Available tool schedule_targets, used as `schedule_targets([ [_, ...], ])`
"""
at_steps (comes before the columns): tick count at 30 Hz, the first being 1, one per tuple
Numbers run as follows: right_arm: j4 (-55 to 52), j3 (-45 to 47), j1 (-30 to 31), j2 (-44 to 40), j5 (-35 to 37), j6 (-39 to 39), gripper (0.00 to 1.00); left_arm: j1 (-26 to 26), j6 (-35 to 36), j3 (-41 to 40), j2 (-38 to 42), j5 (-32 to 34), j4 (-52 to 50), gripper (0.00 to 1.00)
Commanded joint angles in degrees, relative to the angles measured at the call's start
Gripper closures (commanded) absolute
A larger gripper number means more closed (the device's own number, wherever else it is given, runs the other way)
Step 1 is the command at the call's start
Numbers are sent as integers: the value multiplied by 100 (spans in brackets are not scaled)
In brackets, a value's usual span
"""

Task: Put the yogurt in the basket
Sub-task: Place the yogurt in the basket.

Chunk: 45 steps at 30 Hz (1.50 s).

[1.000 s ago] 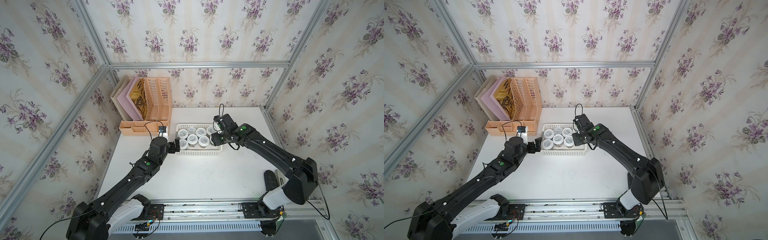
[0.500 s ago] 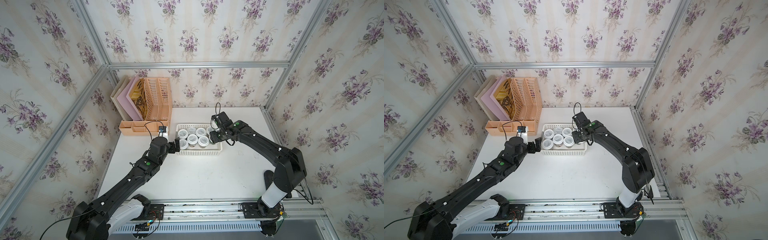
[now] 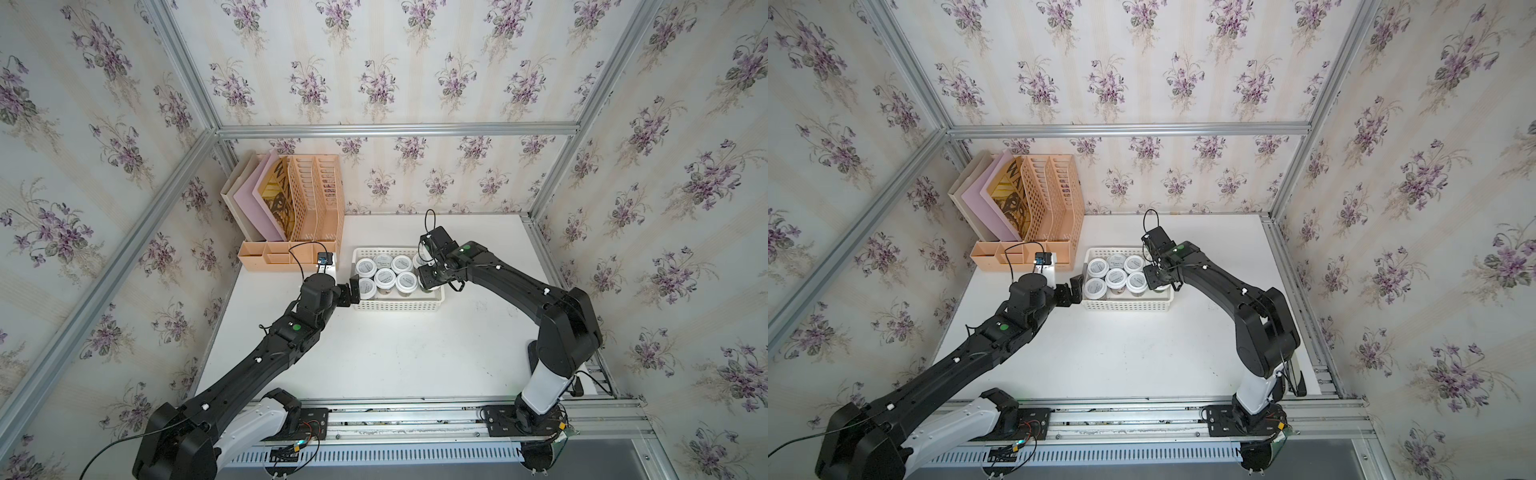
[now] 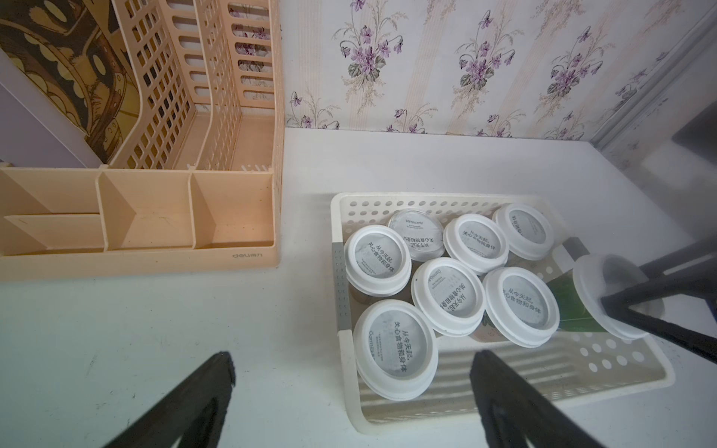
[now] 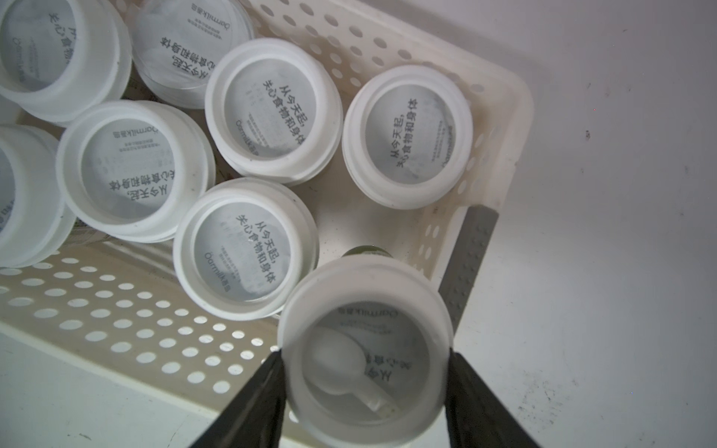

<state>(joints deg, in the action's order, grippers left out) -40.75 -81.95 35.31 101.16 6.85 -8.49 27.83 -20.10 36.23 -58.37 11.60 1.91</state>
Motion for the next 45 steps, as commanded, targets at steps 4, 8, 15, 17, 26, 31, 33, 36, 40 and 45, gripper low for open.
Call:
schedule_targets([
  [4,54,-45,-30,137,28,58,37,2,-28,13,6,26,90,1],
  [8,136,7,-52,192,-35,47,37,-2,-35,9,3,27,97,1],
  [15,306,148,-68,289,-125,14,37,-1,-38,11,1,27,97,1],
  [17,340,149,-80,323,-142,14,37,-2,-37,8,1,22,95,1],
  [26,521,227,-94,301,-270,-3,37,0,-44,9,1,34,94,1],
  [31,566,237,-94,272,-326,-21,37,3,-38,14,-1,34,93,1],
  [33,559,241,-94,290,-325,-29,37,0,-38,6,1,36,90,1],
  [36,531,281,-95,290,-293,-30,37,1,-38,10,1,31,96,1],
  [40,473,278,-94,224,-257,-30,32,1,-41,7,1,27,90,1],
  [45,360,167,-90,117,-185,-30,22,0,-31,5,4,27,95,1],
])
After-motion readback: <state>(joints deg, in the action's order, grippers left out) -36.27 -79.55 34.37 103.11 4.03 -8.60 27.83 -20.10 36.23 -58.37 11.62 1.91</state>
